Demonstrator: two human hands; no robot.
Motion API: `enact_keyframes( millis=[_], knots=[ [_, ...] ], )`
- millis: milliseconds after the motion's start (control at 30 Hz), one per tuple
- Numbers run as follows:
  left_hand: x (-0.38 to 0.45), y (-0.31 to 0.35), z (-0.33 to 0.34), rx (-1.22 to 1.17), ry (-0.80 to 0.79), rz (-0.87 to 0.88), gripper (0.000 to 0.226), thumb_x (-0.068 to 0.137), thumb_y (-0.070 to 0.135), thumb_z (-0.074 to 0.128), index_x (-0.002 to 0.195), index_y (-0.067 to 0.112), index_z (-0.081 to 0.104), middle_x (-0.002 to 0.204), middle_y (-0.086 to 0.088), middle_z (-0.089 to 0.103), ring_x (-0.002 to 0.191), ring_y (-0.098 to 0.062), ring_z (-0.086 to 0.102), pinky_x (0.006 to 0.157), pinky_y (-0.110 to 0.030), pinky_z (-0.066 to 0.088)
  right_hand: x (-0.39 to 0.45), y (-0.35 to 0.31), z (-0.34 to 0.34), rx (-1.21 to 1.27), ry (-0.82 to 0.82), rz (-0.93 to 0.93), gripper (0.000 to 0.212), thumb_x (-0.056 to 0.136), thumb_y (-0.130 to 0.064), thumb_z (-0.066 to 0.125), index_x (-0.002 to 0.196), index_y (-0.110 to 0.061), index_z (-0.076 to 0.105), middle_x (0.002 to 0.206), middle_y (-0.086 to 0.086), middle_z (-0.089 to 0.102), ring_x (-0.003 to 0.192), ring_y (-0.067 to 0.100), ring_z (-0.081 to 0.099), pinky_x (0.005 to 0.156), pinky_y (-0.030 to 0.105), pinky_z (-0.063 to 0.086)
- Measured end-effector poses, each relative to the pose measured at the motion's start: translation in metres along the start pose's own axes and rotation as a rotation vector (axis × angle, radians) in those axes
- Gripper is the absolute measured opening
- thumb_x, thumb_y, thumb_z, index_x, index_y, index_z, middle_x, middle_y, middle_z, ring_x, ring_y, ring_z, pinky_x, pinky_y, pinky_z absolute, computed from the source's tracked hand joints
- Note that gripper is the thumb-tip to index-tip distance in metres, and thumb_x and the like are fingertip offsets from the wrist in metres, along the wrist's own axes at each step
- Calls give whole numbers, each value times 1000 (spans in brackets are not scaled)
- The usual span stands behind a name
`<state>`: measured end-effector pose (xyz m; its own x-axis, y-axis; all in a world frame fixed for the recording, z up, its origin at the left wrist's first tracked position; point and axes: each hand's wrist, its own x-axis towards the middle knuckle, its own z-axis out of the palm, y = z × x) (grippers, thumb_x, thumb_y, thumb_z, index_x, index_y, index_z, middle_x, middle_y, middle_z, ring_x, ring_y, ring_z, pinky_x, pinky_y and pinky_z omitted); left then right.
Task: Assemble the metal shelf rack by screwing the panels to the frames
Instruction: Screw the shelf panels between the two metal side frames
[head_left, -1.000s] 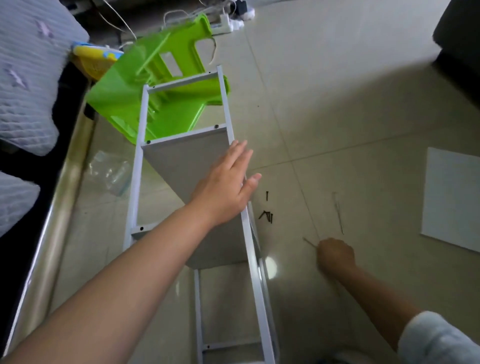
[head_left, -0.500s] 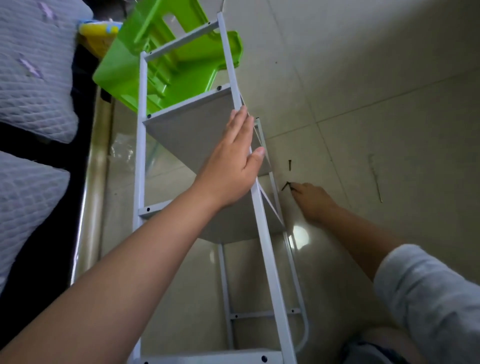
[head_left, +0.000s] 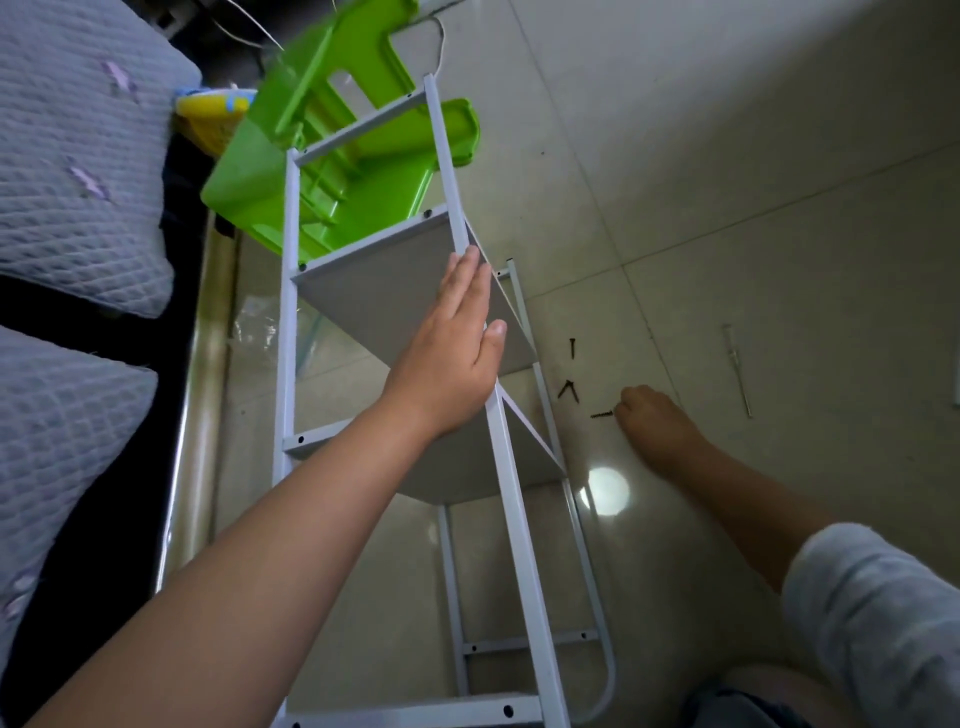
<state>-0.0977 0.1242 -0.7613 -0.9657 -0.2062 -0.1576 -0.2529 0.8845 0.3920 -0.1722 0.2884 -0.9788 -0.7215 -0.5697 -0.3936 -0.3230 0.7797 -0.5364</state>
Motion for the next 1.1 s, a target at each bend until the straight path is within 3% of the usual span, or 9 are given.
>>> enact_keyframes(
  millis=[100, 133, 233, 500, 633, 733, 867, 1000, 1100],
  knots=[
    [1, 0, 0, 14, 5, 1, 54, 100, 15, 32, 148, 5, 9, 157, -2, -3, 136, 2, -10, 117, -24, 3, 0, -3, -5, 28, -69, -43, 35, 50, 5, 79, 76, -4, 58, 72, 12, 56, 64, 30, 55, 51, 28, 37],
    [2, 0, -1, 8, -2, -4, 54, 100, 15, 33, 148, 5, 9, 157, -2, -3, 140, -2, -10, 115, -22, 1, -6, -13, -14, 63, -95, -23, 32, 57, 6, 74, 81, -5, 56, 77, 13, 56, 66, 28, 54, 54, 29, 36],
    [3, 3, -4, -46, -40, -25, 54, 100, 17, 34, 148, 5, 11, 158, -2, -2, 144, -9, -8, 111, -17, -2, -19, -42, -37, 220, 169, 26, 13, 92, -1, 39, 101, -3, 49, 86, 13, 50, 77, 21, 45, 66, 26, 33],
    [-44, -23, -18, -58, -36, -70, 53, 101, 25, 31, 149, 10, 14, 158, -1, 7, 144, -8, 2, 112, -19, 5, -53, -125, -103, 670, 422, -38, 26, 88, -3, 54, 69, -21, 49, 66, -3, 53, 62, 19, 51, 62, 27, 41],
    [-84, -50, -37, -30, 116, -119, 51, 90, 20, 34, 136, 1, 44, 148, -13, 34, 141, -24, 25, 113, -27, 17, -76, -170, -134, 641, 436, -140, 18, 86, -4, 53, 74, -16, 56, 64, -3, 56, 57, 13, 53, 57, 23, 42],
    [-103, -74, -41, 72, 247, -140, 37, 69, 11, 52, 98, -2, 70, 114, -23, 63, 113, -41, 57, 95, -49, 46, -90, -203, -141, 544, 348, -210, 17, 84, 1, 50, 81, -13, 59, 60, -1, 56, 42, 2, 53, 48, 14, 45],
    [-124, -88, -50, 206, 198, -318, 29, 87, 24, 54, 114, 21, 62, 124, -3, 47, 120, -24, 39, 92, -29, 41, -100, -243, -133, 211, 210, -347, 17, 85, -2, 50, 87, -10, 65, 63, 3, 58, 55, 14, 62, 60, 26, 52],
    [-118, -90, -49, 80, 162, -450, 26, 90, 27, 48, 113, 27, 60, 119, -6, 45, 118, -24, 43, 87, -30, 42, -99, -277, -120, 26, 200, -454, 20, 85, -9, 49, 101, -9, 62, 85, 7, 67, 79, 30, 66, 73, 35, 54],
    [-111, -94, -48, 68, 70, -454, 29, 91, 21, 43, 117, 24, 57, 126, -9, 52, 117, -29, 50, 89, -31, 42, -94, -293, -107, -21, 190, -470, 17, 85, -9, 48, 96, -7, 61, 86, 13, 69, 79, 31, 66, 71, 36, 53]
  ],
)
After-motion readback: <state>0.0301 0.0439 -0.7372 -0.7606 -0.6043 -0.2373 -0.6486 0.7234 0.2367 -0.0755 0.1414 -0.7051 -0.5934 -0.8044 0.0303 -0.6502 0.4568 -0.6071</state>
